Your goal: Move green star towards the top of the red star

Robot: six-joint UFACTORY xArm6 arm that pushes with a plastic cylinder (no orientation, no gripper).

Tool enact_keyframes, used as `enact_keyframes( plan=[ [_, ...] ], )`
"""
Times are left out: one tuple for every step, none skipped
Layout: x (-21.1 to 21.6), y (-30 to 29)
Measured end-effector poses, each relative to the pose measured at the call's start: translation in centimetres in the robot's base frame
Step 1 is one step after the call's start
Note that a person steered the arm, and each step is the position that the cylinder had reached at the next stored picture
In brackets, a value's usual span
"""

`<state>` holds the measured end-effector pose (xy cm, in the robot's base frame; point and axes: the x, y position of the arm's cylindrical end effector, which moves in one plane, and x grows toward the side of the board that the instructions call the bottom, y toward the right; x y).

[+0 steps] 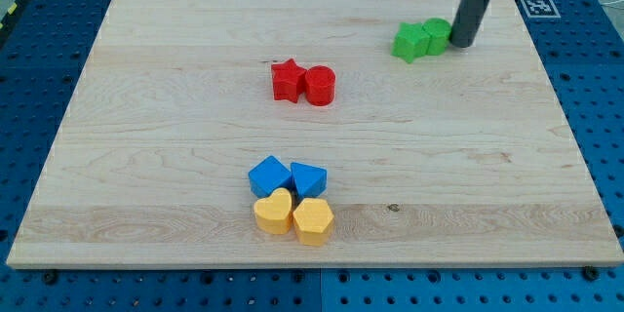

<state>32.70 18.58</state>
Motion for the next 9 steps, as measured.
enact_keyframes(
  plan=[
    [0.0, -2.3],
    [0.0, -4.1],
    [0.0, -5.5],
    [0.3, -6.1],
    [2.1, -6.5],
    [2.2, -8.7],
    [0.7, -10.9],
    [-1.1, -12.3],
    [-1.3, -13.8]
  ],
)
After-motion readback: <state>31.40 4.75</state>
